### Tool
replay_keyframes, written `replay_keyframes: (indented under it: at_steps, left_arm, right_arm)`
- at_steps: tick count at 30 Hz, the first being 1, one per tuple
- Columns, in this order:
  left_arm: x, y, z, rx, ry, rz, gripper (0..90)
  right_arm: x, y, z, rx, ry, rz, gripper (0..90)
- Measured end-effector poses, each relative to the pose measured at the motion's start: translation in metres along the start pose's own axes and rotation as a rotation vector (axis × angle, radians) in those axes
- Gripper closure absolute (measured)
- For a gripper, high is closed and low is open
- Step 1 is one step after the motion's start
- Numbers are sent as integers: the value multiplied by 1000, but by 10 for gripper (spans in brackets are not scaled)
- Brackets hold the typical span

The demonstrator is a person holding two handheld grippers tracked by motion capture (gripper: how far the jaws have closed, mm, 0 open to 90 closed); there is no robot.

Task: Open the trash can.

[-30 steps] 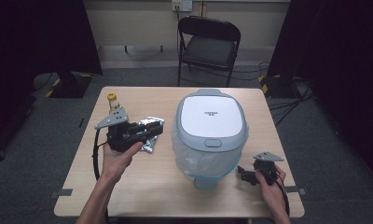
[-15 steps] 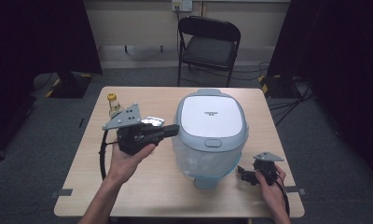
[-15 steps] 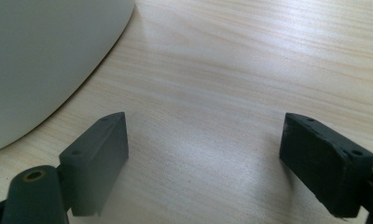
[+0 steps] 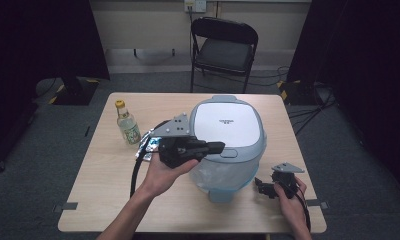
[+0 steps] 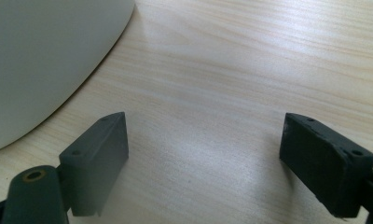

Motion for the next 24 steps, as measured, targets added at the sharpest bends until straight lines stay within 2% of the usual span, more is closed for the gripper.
replay_keyframes:
  at_steps: [4,6,11,13,18,21,24]
  left_arm:
    - [4,-2,12,23,28,-4,900]
    - [8,-3,16,22,49,11,900]
    - [16,-3,23,14,80,20,900]
    - [18,-4,24,25,71,4,900]
    - [18,-4,24,7,73,29,900]
    - [19,-4,24,15,73,25,900]
    - [20,-5,24,9,73,44,900]
  right_arm:
    - [0,0,0,-1,0,0,143]
    - [0,0,0,-3,0,0,143]
    - [0,0,0,-3,0,0,143]
    - [0,0,0,-3,0,-1,143]
    - [0,0,0,-3,0,0,143]
    - [0,0,0,-2,0,-1,143]
    - [0,0,0,-2,0,-1,143]
Point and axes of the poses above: each handheld gripper's, and its own axes: z roughly forward along the jaws, x roughly out of its underside, y roughly to its left, the point moved 8 cm from there along z, roughly forward along the jaws, and after that the axes turned 12 degrees about -y, right-handed, at the moved point
